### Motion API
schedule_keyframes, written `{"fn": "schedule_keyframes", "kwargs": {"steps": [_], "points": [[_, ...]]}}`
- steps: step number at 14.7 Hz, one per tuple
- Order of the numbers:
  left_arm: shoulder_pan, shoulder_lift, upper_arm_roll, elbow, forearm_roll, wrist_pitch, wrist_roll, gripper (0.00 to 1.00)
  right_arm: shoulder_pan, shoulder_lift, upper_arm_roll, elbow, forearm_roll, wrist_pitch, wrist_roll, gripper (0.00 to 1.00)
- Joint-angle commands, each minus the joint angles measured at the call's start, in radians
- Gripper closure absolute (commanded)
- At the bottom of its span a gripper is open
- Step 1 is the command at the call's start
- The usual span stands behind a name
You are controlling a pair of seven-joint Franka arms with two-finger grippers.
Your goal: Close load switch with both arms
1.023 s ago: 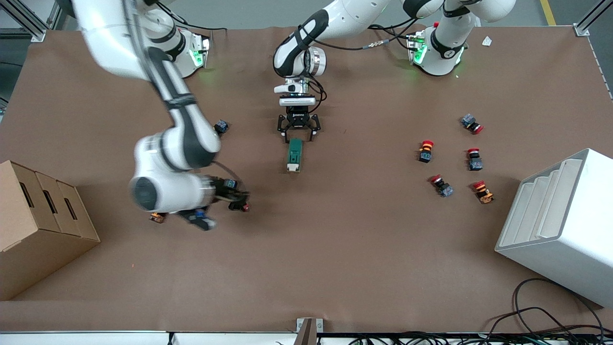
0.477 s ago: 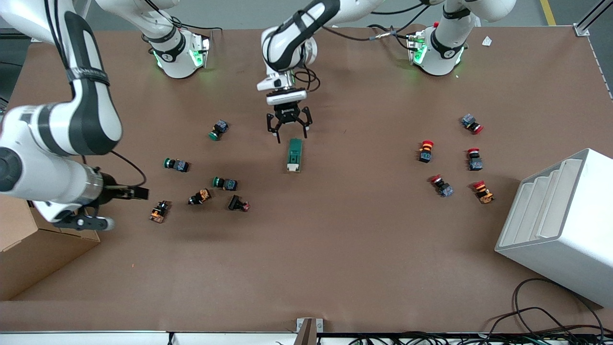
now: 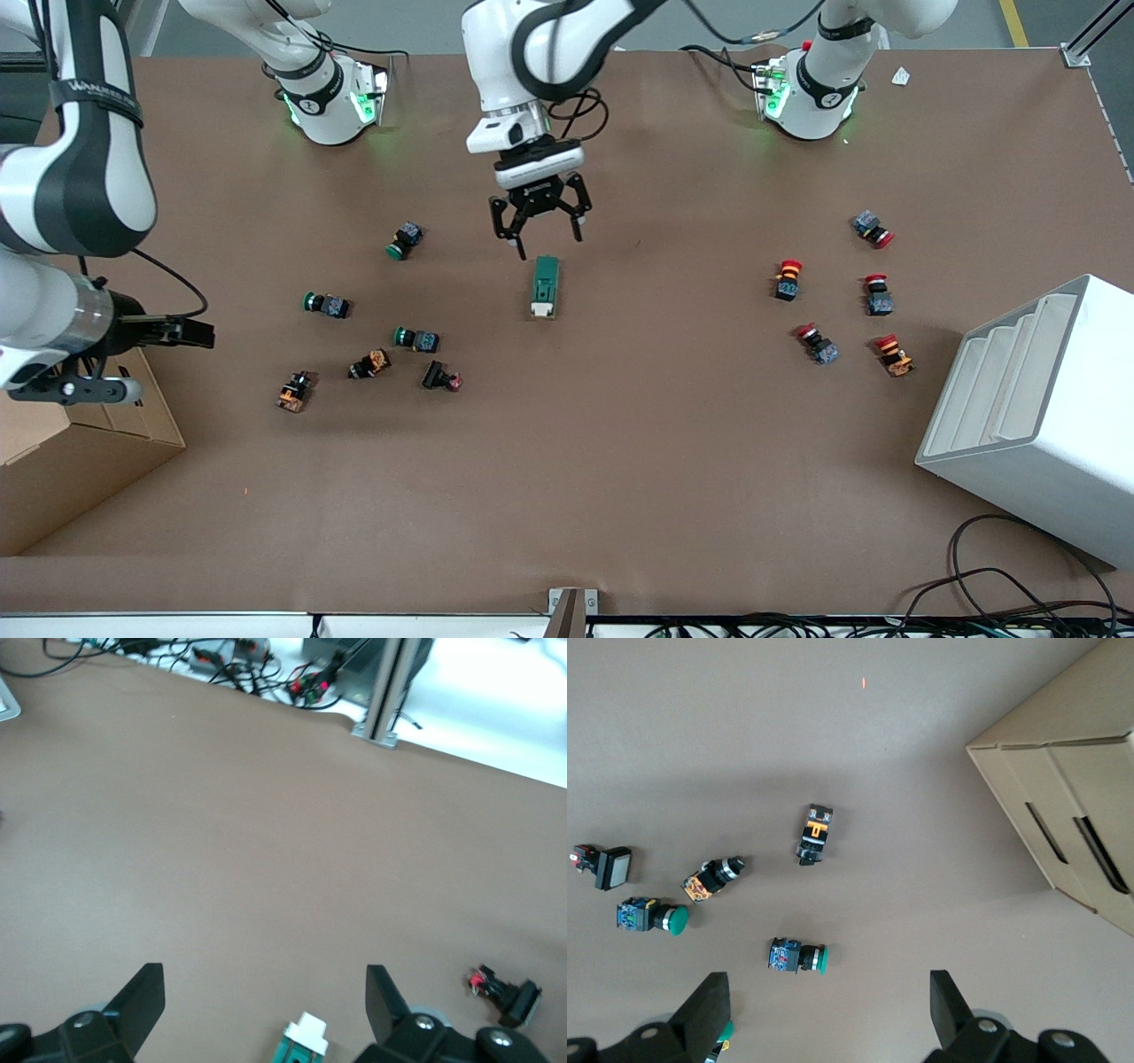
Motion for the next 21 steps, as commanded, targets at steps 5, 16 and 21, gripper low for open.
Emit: {"fn": "schedule_keyframes", "kwargs": {"steps": [5,16,21], "points": [[0.295,-0.194,-0.001,0.052,-0.344,-0.082,0.528,0.0,-0.056,0.002,0.024,0.031,0.013,-0.027,-0.033,0.0],[0.579,-0.271,0.009,0.196,-0.504,-0.343,1.204,0.0,-0.053,-0.007,0.021,0.076,0.048,-0.06,-0.024,0.0],[0.594,-0.352,0.188,0.184,-0.762,-0.38,1.35,0.0,-0.048,-0.064,0.019,0.08,0.039,-0.115,-0.039,0.0]]}}
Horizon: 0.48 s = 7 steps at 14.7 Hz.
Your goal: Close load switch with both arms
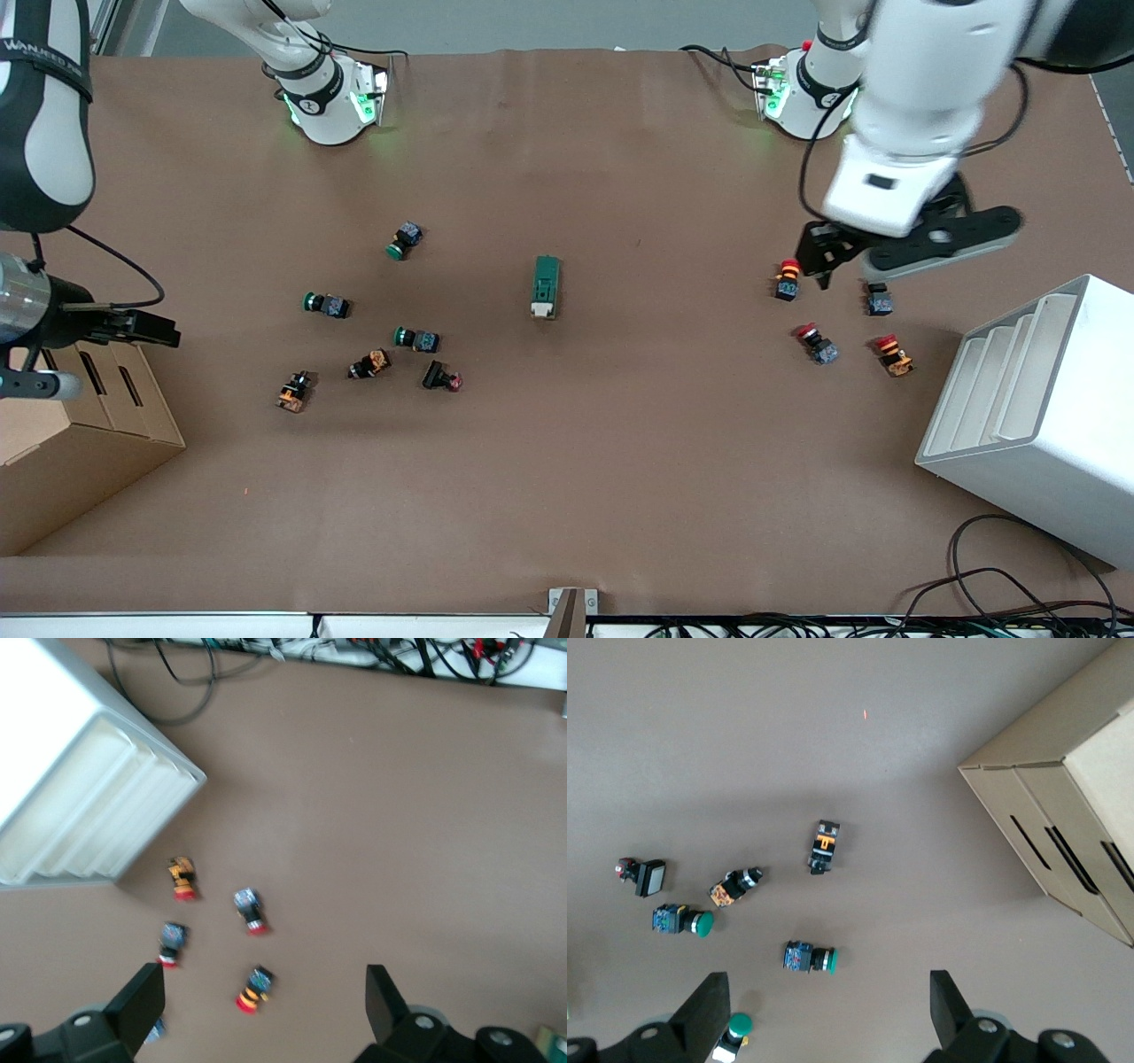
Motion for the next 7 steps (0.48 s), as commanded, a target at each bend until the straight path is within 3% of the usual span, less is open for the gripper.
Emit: {"fn": "schedule_keyframes", "kwargs": {"steps": [1,3,7], "points": [[0.022,-0.053,0.074,-0.011,-0.1,-0.047,0.138,0.0,-0.006,-0.073,0.01,-0.035,-0.008,-0.044,-0.022,0.0],[0.074,-0.067,0.075,-0.012,-0.117,-0.073,0.275,0.0,0.001,-0.157,0.01,-0.139,-0.016,-0.032,-0.022,0.0],[0.124,-0.13,0.152,-0.077,-0.181,-0.098,0.509,0.0,-0.007,-0.279,0.011,-0.266,-0.016,-0.025,-0.02,0.0]]}}
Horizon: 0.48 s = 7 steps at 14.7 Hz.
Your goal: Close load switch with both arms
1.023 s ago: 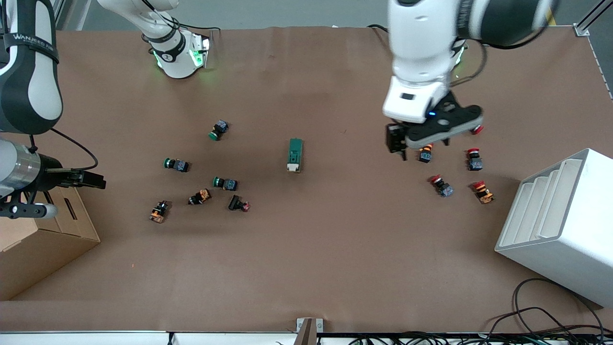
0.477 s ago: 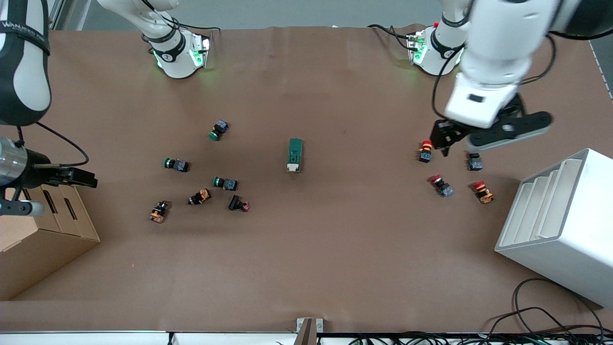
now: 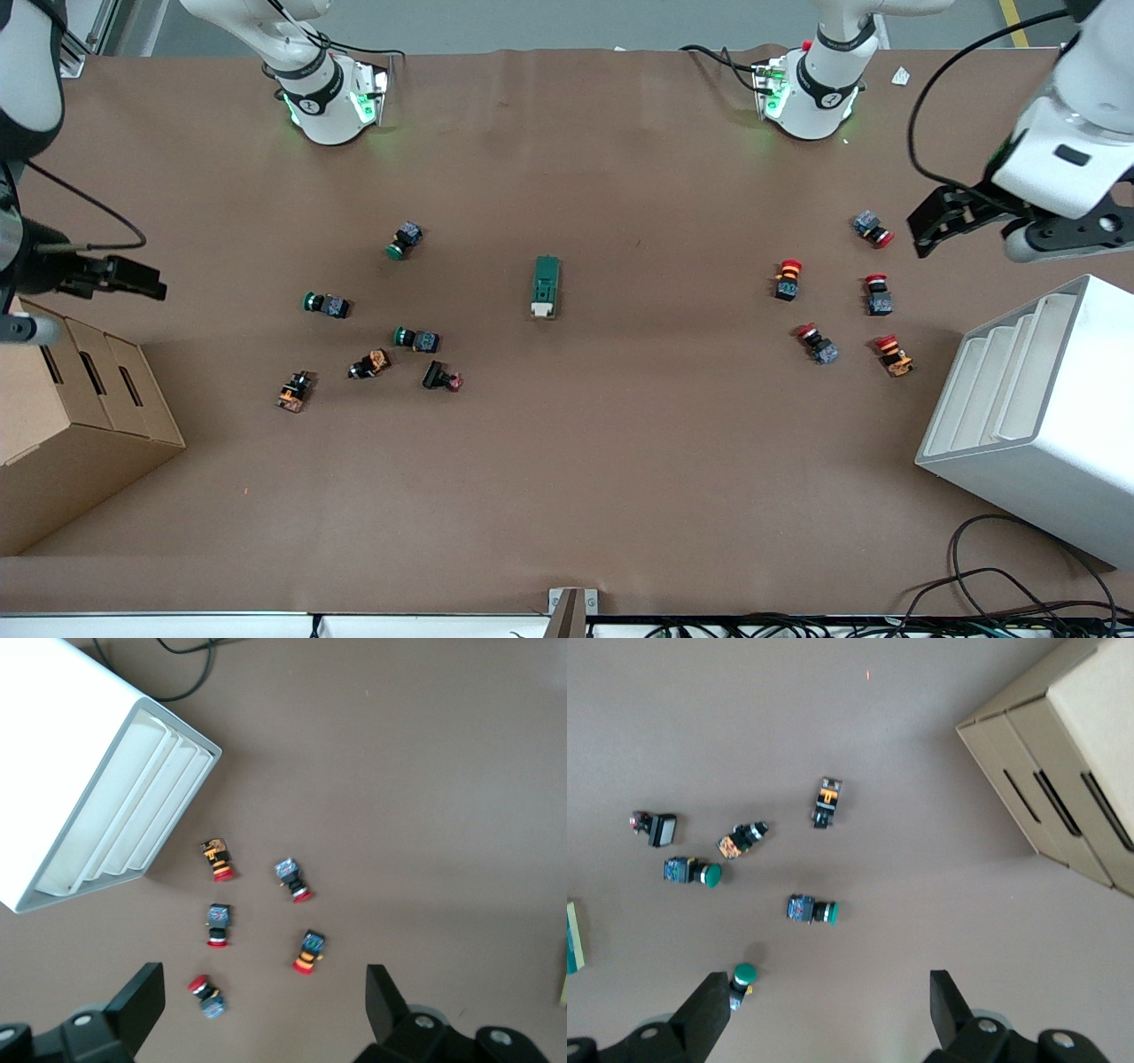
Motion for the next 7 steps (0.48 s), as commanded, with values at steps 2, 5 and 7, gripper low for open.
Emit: {"fn": "schedule_keyframes", "kwargs": {"steps": [2,5,7], "points": [[0.098,-0.102,0.019,-0.112,-0.09,-0.006,0.182,0.0,-0.008,-0.151,0.009,-0.158,-0.014,0.021,-0.01,0.0],[0.132,-0.137,-0.001,-0.155,-0.095,-0.006,0.215,0.0,-0.014,-0.18,0.009,-0.179,-0.012,0.004,-0.009,0.0],[0.127,-0.168,-0.014,-0.206,-0.098,0.008,0.215,0.0,-0.018,-0.196,0.009,-0.193,-0.009,-0.004,-0.007,0.0]]}}
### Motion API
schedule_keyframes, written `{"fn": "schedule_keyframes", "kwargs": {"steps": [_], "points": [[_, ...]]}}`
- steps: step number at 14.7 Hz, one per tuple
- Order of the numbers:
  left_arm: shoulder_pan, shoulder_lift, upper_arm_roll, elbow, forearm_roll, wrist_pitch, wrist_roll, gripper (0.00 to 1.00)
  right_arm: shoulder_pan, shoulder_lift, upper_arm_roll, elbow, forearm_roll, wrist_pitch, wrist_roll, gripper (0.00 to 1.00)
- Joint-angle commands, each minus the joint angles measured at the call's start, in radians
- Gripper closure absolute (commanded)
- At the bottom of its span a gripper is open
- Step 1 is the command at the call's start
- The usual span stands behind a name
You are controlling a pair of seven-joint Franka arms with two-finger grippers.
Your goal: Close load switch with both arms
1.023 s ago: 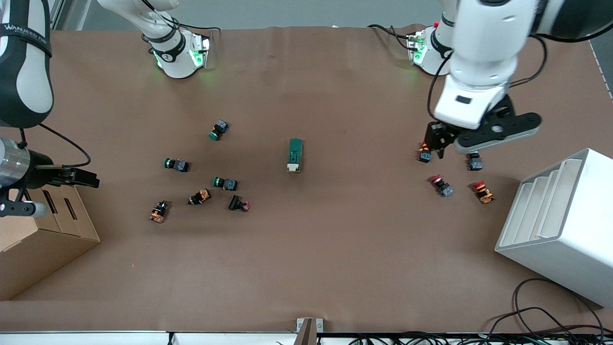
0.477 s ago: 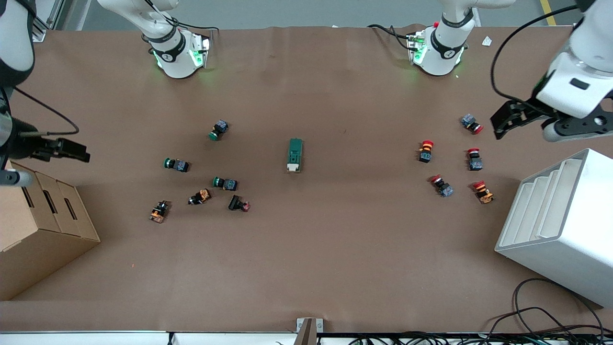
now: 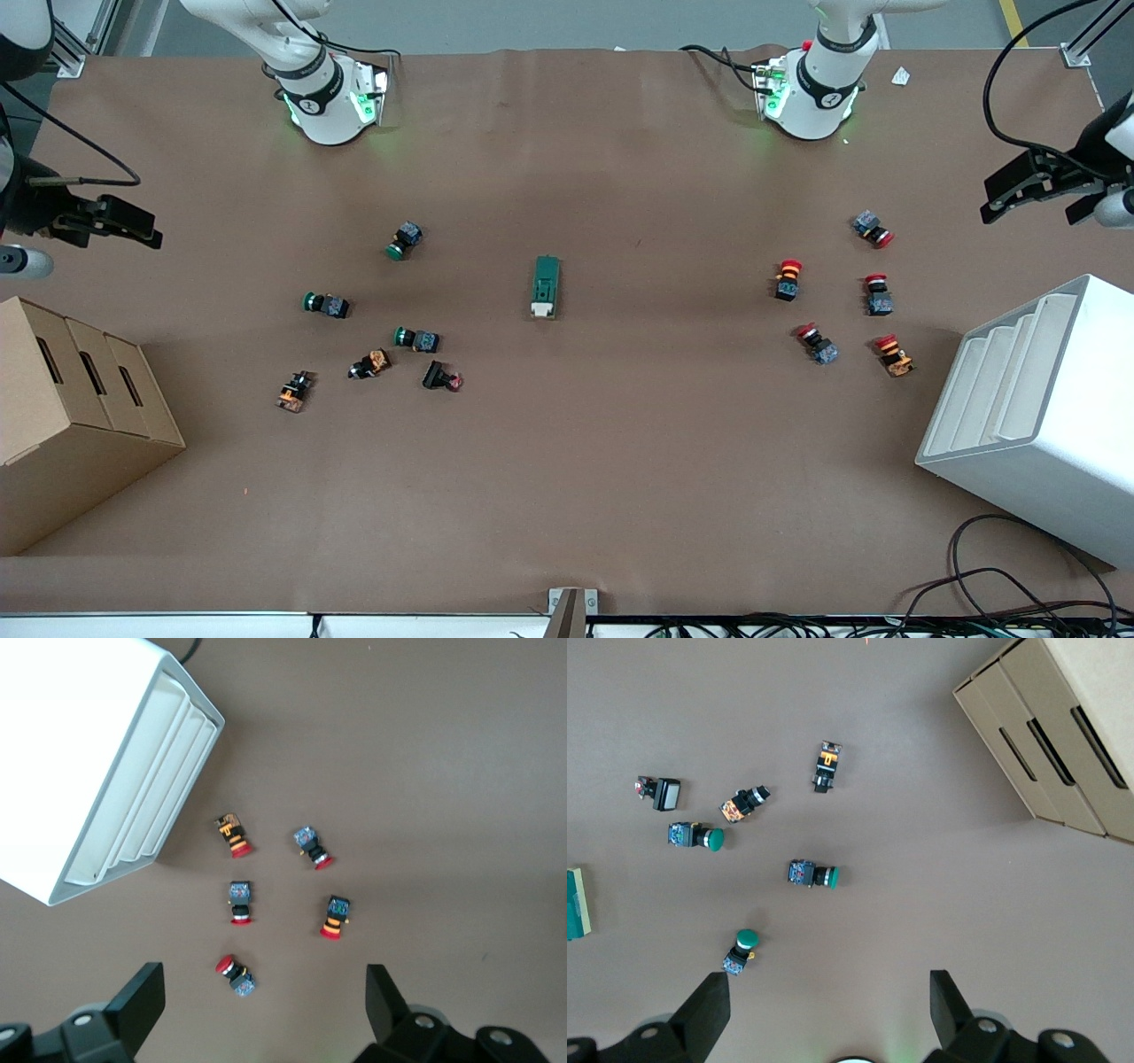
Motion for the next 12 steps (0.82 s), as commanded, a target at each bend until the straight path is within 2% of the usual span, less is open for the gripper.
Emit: {"fn": "schedule_keyframes", "kwargs": {"steps": [1,7,12], "points": [[-0.011,-0.065,-0.022,-0.085,-0.014,0.02,0.001,0.0,-0.017,-0.047,0.01,-0.059,-0.009,0.005,-0.007,0.0],[-0.016,-0.059,-0.03,-0.072,-0.005,0.016,0.025,0.0,-0.058,-0.058,0.038,-0.053,0.002,0.005,-0.009,0.0],[-0.008,-0.049,-0.022,-0.046,0.003,0.01,0.041,0.0,-0.046,-0.128,0.023,-0.04,0.034,-0.022,-0.01,0.0]]}}
